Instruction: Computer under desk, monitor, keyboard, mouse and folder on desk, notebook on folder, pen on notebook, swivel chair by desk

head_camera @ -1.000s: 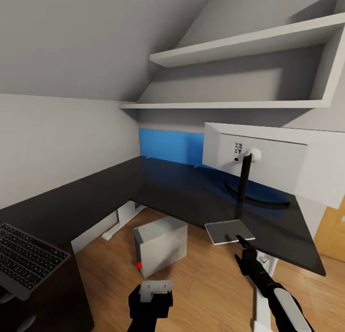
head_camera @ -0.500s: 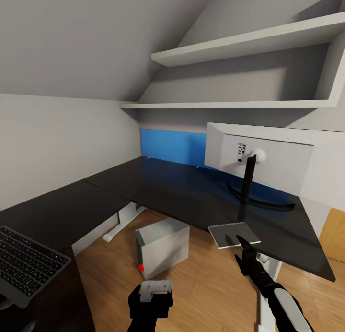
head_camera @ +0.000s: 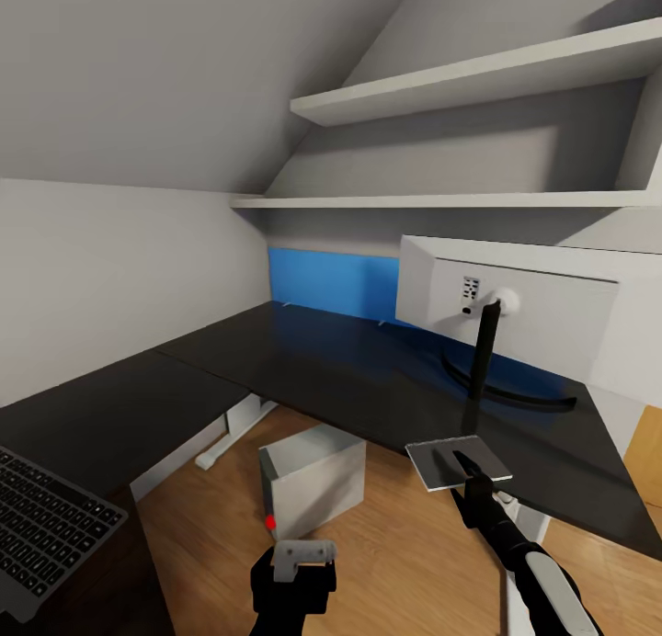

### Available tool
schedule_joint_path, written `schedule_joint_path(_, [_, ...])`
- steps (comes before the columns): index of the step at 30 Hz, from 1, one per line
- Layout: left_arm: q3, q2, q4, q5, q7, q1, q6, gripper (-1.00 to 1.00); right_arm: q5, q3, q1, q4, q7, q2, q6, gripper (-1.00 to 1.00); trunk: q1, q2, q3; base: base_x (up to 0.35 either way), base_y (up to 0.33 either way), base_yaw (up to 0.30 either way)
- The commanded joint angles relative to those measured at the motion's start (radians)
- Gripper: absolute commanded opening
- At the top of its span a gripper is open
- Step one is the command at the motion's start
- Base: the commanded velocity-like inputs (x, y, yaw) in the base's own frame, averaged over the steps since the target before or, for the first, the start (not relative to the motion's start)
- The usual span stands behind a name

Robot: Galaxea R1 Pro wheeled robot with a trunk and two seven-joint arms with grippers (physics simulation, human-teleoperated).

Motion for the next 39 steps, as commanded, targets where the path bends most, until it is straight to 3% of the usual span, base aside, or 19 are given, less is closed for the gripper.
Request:
schedule_joint_path(1, [-0.001,0.0,-0.002,0.006,0.006,0.0,0.003,1.0,-0.006,-0.002,-0.001,0.0,-0.001,0.0,0.007,1.0,0.0,0.0,-0.001,0.009,0.001,0.0])
schedule_joint_path(16, [-0.002,0.0,-0.001,0.006,0.006,0.0,0.003,1.0,-0.007,-0.003,-0.001,0.0,-0.027,-0.001,0.007,1.0,0.0,0.0,-0.001,0.001,0.0,0.0])
schedule_joint_path(17, [-0.002,0.0,-0.002,0.006,0.006,0.0,0.003,1.0,-0.007,-0.003,-0.001,0.0,-0.027,-0.001,0.007,-1.0,0.0,0.0,-0.001,0.0,0.0,0.0])
schedule_joint_path(39, [-0.001,-0.001,-0.001,0.006,0.006,0.0,0.004,1.0,-0.01,-0.002,-0.001,-0.004,-0.047,0.001,0.008,-1.0,0.0,0.0,-0.001,0.0,0.0,0.0])
